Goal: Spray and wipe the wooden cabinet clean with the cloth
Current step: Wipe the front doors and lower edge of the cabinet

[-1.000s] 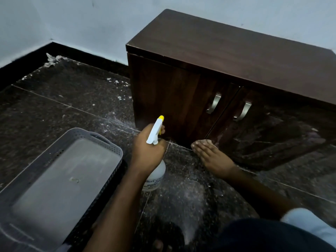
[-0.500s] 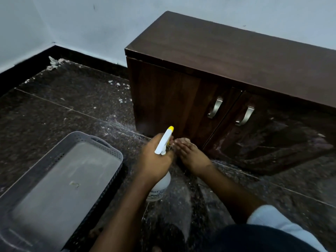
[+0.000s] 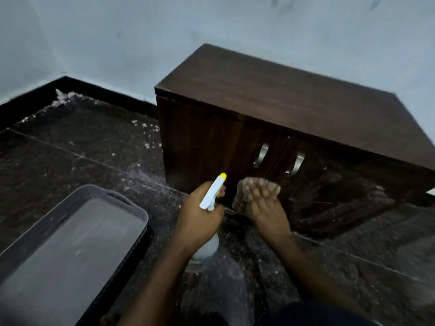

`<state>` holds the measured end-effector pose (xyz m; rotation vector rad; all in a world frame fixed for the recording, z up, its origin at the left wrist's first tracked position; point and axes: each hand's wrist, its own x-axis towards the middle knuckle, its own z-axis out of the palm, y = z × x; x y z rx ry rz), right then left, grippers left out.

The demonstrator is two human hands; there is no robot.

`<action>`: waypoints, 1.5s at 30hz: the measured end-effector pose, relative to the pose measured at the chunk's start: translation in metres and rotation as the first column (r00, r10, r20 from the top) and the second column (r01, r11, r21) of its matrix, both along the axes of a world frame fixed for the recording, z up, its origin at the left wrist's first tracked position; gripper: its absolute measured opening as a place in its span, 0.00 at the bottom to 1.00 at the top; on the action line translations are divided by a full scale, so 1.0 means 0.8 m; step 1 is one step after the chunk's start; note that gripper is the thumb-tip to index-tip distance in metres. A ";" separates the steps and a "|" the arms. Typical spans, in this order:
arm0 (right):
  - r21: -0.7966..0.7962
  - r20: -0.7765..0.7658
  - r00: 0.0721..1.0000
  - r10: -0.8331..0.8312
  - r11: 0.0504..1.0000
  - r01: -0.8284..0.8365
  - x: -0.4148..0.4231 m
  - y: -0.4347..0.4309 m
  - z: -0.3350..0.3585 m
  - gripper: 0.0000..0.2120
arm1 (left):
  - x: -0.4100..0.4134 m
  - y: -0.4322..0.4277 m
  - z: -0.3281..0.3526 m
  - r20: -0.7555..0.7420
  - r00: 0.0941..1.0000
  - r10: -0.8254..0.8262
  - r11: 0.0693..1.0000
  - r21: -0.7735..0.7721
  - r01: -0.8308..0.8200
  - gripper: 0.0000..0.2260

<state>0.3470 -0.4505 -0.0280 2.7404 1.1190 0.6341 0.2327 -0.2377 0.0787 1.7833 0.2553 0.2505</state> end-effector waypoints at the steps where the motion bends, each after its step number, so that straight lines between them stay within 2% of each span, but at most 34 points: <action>1: -0.029 -0.062 0.998 0.032 0.999 -0.034 -0.012 0.000 -0.010 0.29 | -0.003 -0.002 0.001 -0.001 1.000 -0.017 1.000 0.013 0.017 0.14; 3: -0.115 -0.136 0.986 0.097 0.987 -0.113 -0.014 -0.003 -0.014 0.27 | -0.003 -0.005 0.007 0.005 0.999 -0.041 0.999 -0.003 0.041 0.14; 5: -0.138 -0.096 0.989 0.116 0.982 -0.129 0.009 0.005 0.010 0.28 | 0.004 -0.003 0.017 0.028 0.999 -0.026 1.000 -0.013 0.027 0.15; 8: 0.015 -0.001 0.999 0.035 0.999 -0.035 0.030 0.025 0.046 0.32 | 0.011 -0.002 0.023 0.051 0.999 0.009 1.000 -0.028 -0.008 0.14; 10: 0.089 0.020 1.000 -0.004 0.996 0.003 0.027 0.025 0.046 0.35 | 0.007 -0.012 0.020 0.047 0.999 -0.012 1.000 -0.017 0.013 0.17; 12: 0.052 0.021 0.999 0.046 0.998 -0.047 0.022 0.014 0.033 0.34 | 0.002 -0.022 0.020 0.050 0.998 -0.045 0.999 0.024 0.044 0.19; 15: -0.091 -0.023 0.986 0.168 0.981 -0.169 0.023 0.001 0.019 0.29 | 0.002 -0.026 0.028 0.063 0.995 -0.082 0.996 0.052 0.078 0.20; 17: -0.118 -0.017 0.983 0.183 0.976 -0.183 0.030 0.007 0.023 0.29 | 0.005 -0.024 0.033 0.074 0.994 -0.078 0.996 0.058 0.073 0.22; 20: 0.015 0.031 0.995 0.097 0.995 -0.097 0.031 0.020 0.035 0.34 | 0.008 -0.023 0.034 0.086 0.995 -0.054 0.997 0.055 0.050 0.23; 23: 0.173 0.011 1.000 -0.003 0.985 0.001 0.022 0.011 0.036 0.41 | 0.004 -0.031 0.029 0.066 0.995 -0.077 0.996 0.059 0.074 0.22; 28: 0.189 -0.026 1.000 -0.015 0.982 0.019 0.005 -0.008 0.017 0.41 | 0.002 -0.033 0.027 0.061 0.995 -0.076 0.995 0.071 0.072 0.20; 32: 0.488 -0.143 0.978 -0.150 0.849 0.202 0.004 0.011 0.040 0.40 | 0.003 -0.039 0.028 0.049 0.994 -0.093 0.996 0.023 0.092 0.19; 35: 0.556 -0.243 0.967 -0.074 0.807 0.201 -0.011 0.023 0.034 0.38 | -0.003 -0.047 0.029 0.048 0.993 -0.110 0.994 0.026 0.109 0.21; 36: 0.596 -0.340 0.940 -0.015 0.770 0.228 -0.022 0.024 0.030 0.36 | -0.006 -0.049 0.031 0.049 0.992 -0.120 0.993 0.026 0.119 0.21; 37: 0.669 -0.437 0.898 0.059 0.688 0.281 -0.035 0.027 0.027 0.33 | -0.008 -0.049 0.033 0.054 0.990 -0.130 0.991 0.027 0.128 0.22; 38: 0.766 -0.505 0.852 0.140 0.527 0.367 -0.046 0.031 0.026 0.28 | -0.010 -0.049 0.036 0.060 0.989 -0.136 0.990 0.029 0.135 0.22; 39: 0.832 -0.545 0.806 0.231 0.268 0.486 -0.055 0.037 0.029 0.23 | -0.011 -0.047 0.039 0.067 0.988 -0.138 0.990 0.032 0.136 0.23; 40: 0.798 -0.554 0.762 0.335 -0.046 0.601 -0.062 0.044 0.034 0.19 | -0.009 -0.044 0.041 0.071 0.988 -0.134 0.991 0.038 0.132 0.22; 41: 0.677 -0.527 0.734 0.429 -0.310 0.667 -0.065 0.047 0.042 0.16 | -0.007 -0.041 0.043 0.072 0.989 -0.127 0.991 0.042 0.125 0.21; 42: 0.533 -0.514 0.707 0.485 -0.466 0.706 -0.066 0.045 0.049 0.15 | -0.005 -0.039 0.043 0.071 0.991 -0.117 0.993 0.043 0.114 0.19; 43: 0.398 -0.503 0.671 0.544 -0.543 0.739 -0.068 0.039 0.054 0.15 | -0.003 -0.038 0.043 0.067 0.992 -0.111 0.993 0.043 0.108 0.17; 45: 0.163 -0.405 0.600 0.690 -0.591 0.790 -0.079 0.016 0.062 0.19 | 0.000 -0.043 0.037 0.046 0.991 -0.129 0.990 0.057 0.126 0.17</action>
